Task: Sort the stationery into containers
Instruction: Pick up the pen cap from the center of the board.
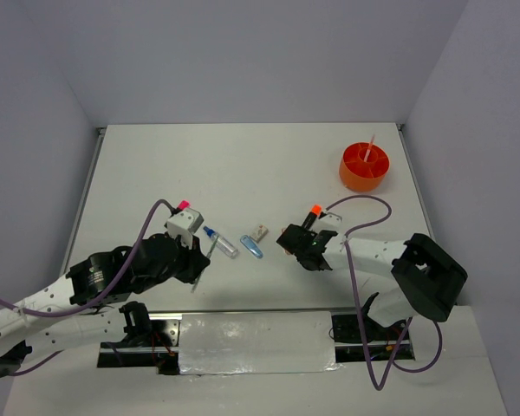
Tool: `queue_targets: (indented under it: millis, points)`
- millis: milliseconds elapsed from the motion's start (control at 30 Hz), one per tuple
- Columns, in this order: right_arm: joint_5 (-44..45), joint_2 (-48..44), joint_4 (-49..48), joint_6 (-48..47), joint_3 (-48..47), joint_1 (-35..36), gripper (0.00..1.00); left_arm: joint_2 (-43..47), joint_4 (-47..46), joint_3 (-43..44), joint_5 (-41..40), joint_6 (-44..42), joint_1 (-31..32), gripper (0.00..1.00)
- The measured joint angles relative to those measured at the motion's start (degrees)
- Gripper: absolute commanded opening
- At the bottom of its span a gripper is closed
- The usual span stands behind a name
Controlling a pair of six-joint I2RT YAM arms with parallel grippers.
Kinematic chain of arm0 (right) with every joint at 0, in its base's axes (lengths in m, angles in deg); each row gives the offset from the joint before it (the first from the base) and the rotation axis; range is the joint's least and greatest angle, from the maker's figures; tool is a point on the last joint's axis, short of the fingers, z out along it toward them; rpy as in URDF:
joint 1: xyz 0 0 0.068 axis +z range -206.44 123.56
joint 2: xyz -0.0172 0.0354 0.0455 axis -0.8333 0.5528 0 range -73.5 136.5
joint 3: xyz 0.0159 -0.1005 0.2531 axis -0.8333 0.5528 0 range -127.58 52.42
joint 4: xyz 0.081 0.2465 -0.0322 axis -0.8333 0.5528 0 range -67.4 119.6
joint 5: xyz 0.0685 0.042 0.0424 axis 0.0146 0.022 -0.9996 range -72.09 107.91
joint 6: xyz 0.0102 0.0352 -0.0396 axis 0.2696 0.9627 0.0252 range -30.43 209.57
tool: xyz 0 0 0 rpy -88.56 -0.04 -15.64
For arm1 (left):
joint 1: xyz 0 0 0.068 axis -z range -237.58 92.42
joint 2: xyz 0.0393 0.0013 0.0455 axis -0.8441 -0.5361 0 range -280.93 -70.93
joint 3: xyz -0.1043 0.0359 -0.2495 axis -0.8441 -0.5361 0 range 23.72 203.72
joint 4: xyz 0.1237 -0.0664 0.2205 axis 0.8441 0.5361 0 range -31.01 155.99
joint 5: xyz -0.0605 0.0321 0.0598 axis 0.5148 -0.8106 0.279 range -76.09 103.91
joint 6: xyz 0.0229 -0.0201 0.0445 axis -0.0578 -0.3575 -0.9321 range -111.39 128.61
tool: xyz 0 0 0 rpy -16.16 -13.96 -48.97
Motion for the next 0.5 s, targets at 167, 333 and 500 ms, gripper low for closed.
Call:
queue_targets:
  millis: [167,333,500]
  points:
    - [-0.2,0.13,-1.22,-1.38,0.07,0.0,0.0,0.0,0.02,0.0,0.0,0.02,0.0,0.0]
    - [-0.98,-2.14,-6.1,-4.22,2.43,0.0,0.0,-0.24,0.0,0.0,0.0,0.0,0.0,0.0]
    - [-4.07,-12.9,-13.57,-8.72,7.82,0.17,0.0,-0.22,-2.27,-0.48,1.46,0.07,0.0,0.0]
